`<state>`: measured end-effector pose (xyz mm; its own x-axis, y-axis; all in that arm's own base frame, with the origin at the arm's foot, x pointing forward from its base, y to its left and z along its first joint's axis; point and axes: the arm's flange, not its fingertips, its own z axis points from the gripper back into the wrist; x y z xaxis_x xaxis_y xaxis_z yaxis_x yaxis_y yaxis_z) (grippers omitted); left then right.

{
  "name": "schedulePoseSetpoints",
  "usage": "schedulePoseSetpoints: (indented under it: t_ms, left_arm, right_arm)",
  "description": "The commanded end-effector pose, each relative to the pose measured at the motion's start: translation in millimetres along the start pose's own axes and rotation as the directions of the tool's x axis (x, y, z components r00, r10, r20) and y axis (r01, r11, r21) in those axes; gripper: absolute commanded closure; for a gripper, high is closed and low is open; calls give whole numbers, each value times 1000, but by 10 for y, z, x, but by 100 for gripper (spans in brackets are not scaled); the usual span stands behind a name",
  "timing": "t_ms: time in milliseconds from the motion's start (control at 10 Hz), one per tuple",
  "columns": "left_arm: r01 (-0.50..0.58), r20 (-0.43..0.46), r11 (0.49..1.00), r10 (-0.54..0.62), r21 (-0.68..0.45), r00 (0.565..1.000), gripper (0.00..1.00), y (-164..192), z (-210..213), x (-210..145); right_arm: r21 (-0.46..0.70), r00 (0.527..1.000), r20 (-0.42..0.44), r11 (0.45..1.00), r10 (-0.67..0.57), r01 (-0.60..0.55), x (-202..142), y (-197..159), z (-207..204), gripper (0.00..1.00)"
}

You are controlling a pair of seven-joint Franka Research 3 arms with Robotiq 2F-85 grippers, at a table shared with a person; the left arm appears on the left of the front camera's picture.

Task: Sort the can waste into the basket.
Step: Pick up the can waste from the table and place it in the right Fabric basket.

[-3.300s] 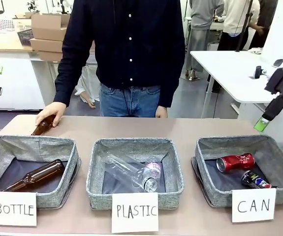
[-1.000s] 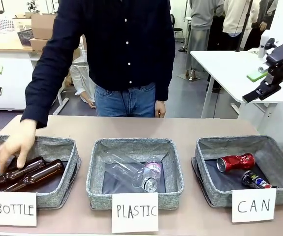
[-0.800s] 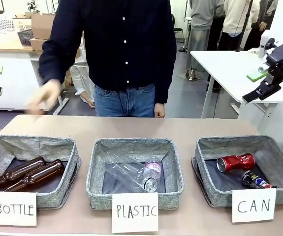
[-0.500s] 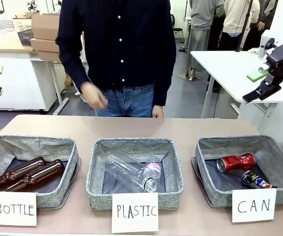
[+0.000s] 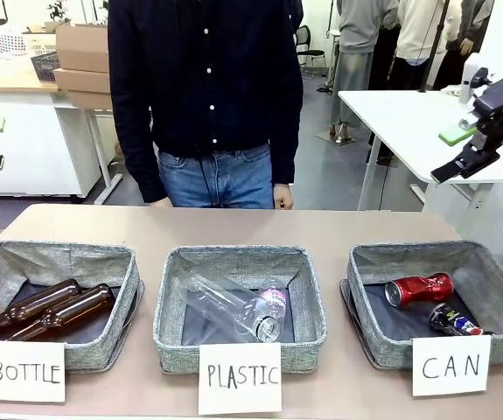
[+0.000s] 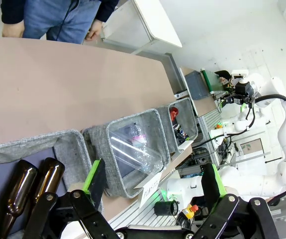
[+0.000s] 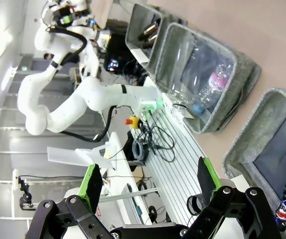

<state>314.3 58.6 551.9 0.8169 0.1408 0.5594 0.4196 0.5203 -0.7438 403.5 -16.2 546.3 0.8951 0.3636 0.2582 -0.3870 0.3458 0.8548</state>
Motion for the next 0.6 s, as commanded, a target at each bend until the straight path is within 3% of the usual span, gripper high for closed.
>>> schedulePoseSetpoints:
  t_ms: [0,500]
  left_arm:
    - [15,-5,1000,-15,-8,1000,0,-6,6,4]
    - [15,-5,1000,-15,-8,1000,0,-6,6,4]
  right_arm:
    - [-18,1000,8,1000,21,-20,5,9,13,0]
    - [-18,1000,8,1000,21,-20,5,9,13,0]
